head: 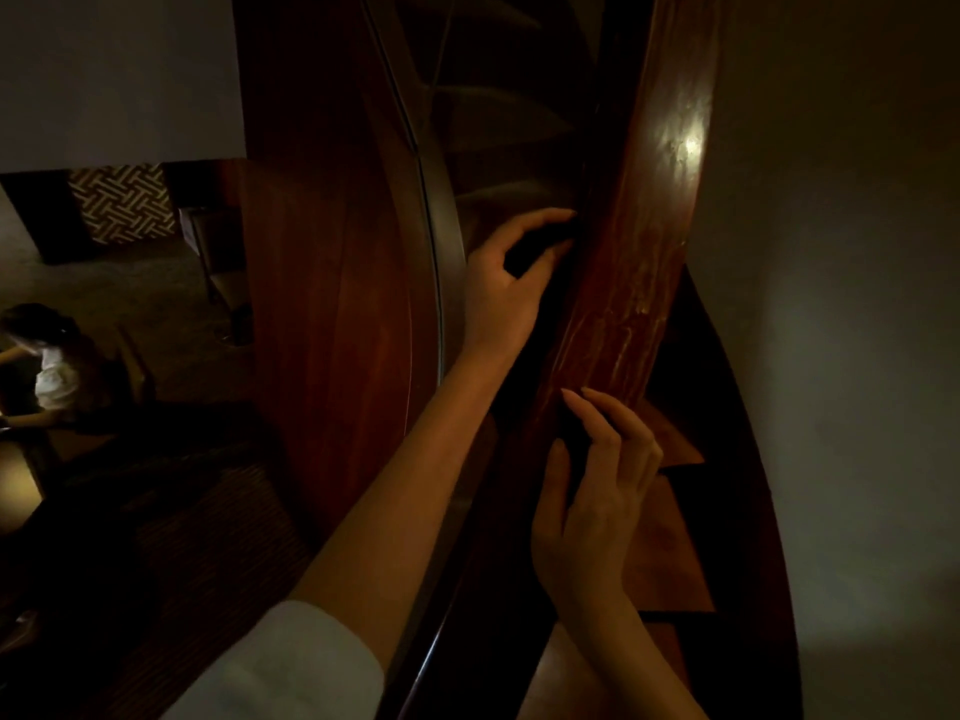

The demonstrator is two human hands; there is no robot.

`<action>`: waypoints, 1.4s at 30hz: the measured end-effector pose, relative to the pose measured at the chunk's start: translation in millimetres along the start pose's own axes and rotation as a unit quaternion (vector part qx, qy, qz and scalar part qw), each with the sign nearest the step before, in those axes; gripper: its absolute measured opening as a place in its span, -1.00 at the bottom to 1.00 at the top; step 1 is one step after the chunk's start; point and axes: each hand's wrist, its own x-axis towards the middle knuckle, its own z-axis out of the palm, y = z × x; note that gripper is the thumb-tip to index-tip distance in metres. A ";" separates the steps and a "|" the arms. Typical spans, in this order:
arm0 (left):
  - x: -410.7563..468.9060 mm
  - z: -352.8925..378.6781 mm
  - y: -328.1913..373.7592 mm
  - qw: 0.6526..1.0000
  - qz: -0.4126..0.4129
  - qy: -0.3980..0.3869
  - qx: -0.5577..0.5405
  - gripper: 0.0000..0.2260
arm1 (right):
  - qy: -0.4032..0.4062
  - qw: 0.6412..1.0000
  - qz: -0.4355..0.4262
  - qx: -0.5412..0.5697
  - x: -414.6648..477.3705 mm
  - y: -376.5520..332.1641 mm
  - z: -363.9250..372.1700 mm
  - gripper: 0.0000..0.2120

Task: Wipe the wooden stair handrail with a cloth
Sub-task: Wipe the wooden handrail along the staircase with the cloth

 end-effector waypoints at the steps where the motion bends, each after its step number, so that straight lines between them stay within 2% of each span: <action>1: -7.6 -3.7 -0.2 1.000 -0.001 -0.007 0.002 -0.82 | 0.001 1.000 0.001 0.006 0.2 -0.6 0.0 -0.67; 6: -105.9 -52.7 -12.1 0.994 -0.083 -0.048 0.060 -0.72 | 0.005 0.999 -0.009 0.033 -0.4 -0.5 -1.4 -0.68; 8: -147.8 -73.4 -14.5 0.990 -0.114 -0.037 0.072 -0.70 | 0.006 0.999 -0.007 0.045 -1.2 1.0 -1.2 -0.68; 11: -189.1 -82.5 -8.8 0.992 -0.071 0.011 0.104 -0.66 | 0.008 0.998 -0.001 0.064 -1.9 1.6 -1.1 -0.67; 14: -200.5 -74.1 -3.6 0.994 -0.081 0.037 0.071 -0.66 | 0.004 0.998 -0.003 0.070 -2.1 3.4 -1.2 -0.68; 16: -192.9 -68.7 -3.3 0.995 -0.083 0.036 0.044 -0.61 | 0.008 0.996 0.000 0.084 -2.3 4.3 -1.7 -0.68; 21: -118.2 -37.9 0.2 0.998 -0.035 -0.043 0.037 -0.63 | 0.036 0.989 0.035 0.137 -3.1 5.9 -1.1 -0.68; 27: 2.0 13.2 18.7 0.998 0.033 -0.051 0.026 -0.66 | 0.033 0.986 0.041 0.160 -2.5 8.3 -0.2 -0.70; 29: 11.4 17.2 19.2 0.998 0.039 -0.047 0.023 -0.67 | 0.033 0.985 0.038 0.162 -3.1 9.5 -0.2 -0.70; 32: -19.3 4.0 16.9 0.997 0.045 -0.063 0.018 -0.69 | 0.033 0.985 0.034 0.165 -3.6 10.8 0.4 -0.70; 35: -86.2 -27.6 9.4 0.992 0.051 -0.085 0.079 -0.69 | 0.035 0.983 0.042 0.176 -4.2 10.2 -0.6 -0.70; 38: -144.0 -59.1 5.0 0.966 0.106 -0.123 0.202 -0.69 | 0.044 0.981 0.044 0.185 -5.0 9.3 -0.9 -0.70; 42: -139.1 -49.4 9.8 0.930 0.170 -0.145 0.292 -0.68 | 0.061 0.976 0.063 0.198 -6.5 10.8 -1.5 -0.69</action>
